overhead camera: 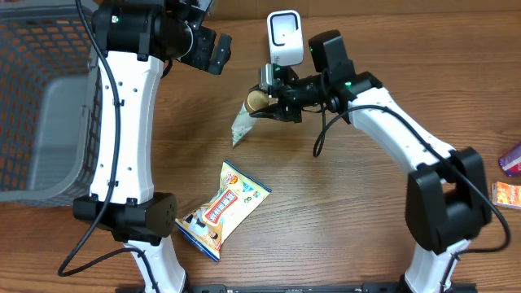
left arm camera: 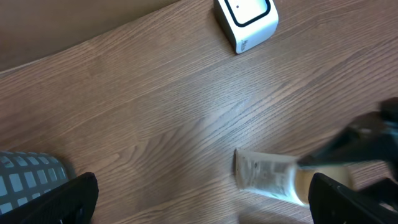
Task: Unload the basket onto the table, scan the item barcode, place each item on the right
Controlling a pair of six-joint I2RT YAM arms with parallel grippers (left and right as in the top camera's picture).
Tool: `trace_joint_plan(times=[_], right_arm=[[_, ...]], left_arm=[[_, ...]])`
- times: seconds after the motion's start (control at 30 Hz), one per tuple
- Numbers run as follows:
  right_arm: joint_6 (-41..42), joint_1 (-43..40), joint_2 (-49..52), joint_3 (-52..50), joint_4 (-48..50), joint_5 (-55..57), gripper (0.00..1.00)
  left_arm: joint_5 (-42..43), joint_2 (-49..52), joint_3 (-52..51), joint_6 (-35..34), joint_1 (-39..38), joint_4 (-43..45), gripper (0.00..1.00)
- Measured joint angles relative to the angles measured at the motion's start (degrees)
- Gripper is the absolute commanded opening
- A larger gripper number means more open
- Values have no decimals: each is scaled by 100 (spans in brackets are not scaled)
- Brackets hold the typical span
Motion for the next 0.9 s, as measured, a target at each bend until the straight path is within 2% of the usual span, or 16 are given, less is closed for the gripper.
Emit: trace_joint_plan(times=[0.03,0.1,0.23,0.27,0.3,0.57,0.7,0.9], right_arm=[[28,-2,76,0,39,-81,44],[83,-7,157,0,50,-85,54],[225,-2,264,0,0,-70,63],[254,-2,286,0,-7,-70,69],[275,-2,297,0,-15,-72,100],[452,-35,299,0,-522,-70,100],[1060,-133,299,0,-557,-350,100],[2168,-223,299,0,-557,-1346,100]], left_arm=[[0,0,0,0,0,0,100],[0,0,0,0,0,-2,100],[0,0,0,0,0,0,100],[0,0,0,0,0,0,100],[0,0,0,0,0,0,100],[0,0,0,0,0,0,100],[0,0,0,0,0,0,100],[0,0,0,0,0,0,100]])
